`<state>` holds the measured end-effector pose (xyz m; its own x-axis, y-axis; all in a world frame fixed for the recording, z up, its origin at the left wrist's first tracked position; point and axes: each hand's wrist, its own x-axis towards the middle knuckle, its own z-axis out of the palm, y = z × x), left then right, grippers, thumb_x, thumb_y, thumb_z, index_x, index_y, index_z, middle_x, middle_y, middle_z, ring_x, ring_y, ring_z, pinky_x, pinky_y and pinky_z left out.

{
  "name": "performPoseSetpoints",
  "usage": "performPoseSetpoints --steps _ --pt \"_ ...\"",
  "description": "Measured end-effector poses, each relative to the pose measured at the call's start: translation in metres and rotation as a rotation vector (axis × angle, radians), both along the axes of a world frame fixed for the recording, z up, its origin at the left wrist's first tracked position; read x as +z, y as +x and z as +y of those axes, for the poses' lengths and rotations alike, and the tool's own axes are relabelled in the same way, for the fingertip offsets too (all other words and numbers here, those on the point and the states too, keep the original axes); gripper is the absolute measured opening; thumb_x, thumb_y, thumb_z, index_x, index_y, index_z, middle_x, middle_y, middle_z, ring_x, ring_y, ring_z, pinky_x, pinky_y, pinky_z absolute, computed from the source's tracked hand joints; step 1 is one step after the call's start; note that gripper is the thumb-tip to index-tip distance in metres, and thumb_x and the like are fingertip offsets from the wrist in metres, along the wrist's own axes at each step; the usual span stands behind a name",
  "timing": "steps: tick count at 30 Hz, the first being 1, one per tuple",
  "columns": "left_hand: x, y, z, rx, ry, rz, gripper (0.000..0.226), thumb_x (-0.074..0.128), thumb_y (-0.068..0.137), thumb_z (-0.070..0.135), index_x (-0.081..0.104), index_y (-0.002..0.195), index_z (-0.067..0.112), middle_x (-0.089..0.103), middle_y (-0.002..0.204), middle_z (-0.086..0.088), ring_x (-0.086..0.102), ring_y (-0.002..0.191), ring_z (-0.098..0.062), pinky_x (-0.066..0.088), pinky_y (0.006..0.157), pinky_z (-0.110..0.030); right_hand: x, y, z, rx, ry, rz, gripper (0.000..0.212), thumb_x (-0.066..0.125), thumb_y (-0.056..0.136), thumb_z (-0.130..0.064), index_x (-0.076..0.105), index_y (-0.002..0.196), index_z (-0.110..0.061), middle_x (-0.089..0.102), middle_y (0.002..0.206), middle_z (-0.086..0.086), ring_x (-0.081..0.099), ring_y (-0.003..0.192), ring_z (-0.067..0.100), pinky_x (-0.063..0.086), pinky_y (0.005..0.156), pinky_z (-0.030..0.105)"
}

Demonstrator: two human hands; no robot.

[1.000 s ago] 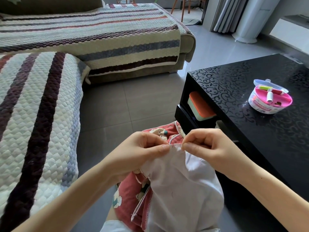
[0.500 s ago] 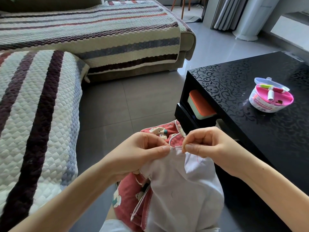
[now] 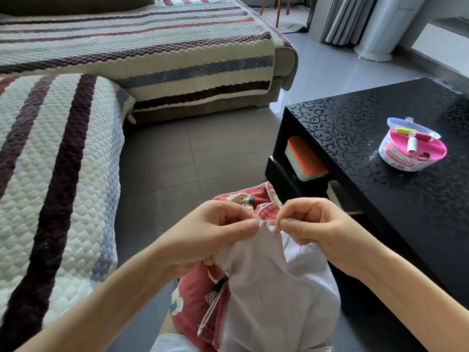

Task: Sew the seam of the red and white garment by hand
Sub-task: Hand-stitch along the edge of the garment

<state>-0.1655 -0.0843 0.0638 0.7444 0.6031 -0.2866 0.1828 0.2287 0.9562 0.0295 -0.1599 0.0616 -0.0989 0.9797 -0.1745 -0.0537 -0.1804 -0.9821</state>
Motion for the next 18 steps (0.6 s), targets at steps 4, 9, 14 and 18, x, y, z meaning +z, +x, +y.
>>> performPoseSetpoints --steps 4,9,14,18 --pt "-0.001 0.001 -0.001 0.039 -0.008 -0.029 0.017 0.071 0.08 0.028 0.075 0.08 0.011 0.067 0.082 -0.009 0.057 0.078 -0.019 0.047 0.069 -0.027 -0.013 -0.009 -0.003 -0.042 0.004 0.155 0.016 0.076 0.073 -0.025 0.067 0.072 -0.012 0.046 0.055 -0.003 0.026 0.05 0.011 0.019 0.05 0.022" --pt "0.0 0.0 -0.002 0.069 -0.042 -0.043 0.014 0.073 0.076 0.027 0.075 0.077 0.013 0.069 0.079 -0.006 0.061 0.074 -0.014 0.05 0.065 -0.021 -0.02 -0.016 -0.008 -0.072 0.073 0.184 0.036 0.081 0.067 -0.045 0.067 0.076 -0.012 0.038 0.056 -0.004 0.017 0.054 0.018 0.014 0.054 0.033" --pt "0.003 0.0 -0.001 0.081 -0.062 -0.038 0.016 0.075 0.078 0.025 0.075 0.08 0.009 0.07 0.082 -0.009 0.062 0.076 -0.016 0.052 0.066 -0.021 -0.015 -0.012 -0.01 -0.097 0.081 0.116 0.012 0.072 0.077 -0.026 0.07 0.073 -0.015 0.055 0.062 -0.004 0.033 0.052 0.011 0.024 0.052 0.023" --pt "0.005 -0.001 -0.002 0.072 -0.063 -0.033 0.017 0.073 0.074 0.025 0.075 0.079 0.008 0.069 0.081 -0.009 0.062 0.076 -0.016 0.052 0.066 -0.02 -0.011 -0.01 -0.011 -0.1 0.096 0.098 0.01 0.067 0.082 -0.009 0.066 0.073 -0.004 0.061 0.065 -0.004 0.047 0.054 0.001 0.034 0.053 0.012"
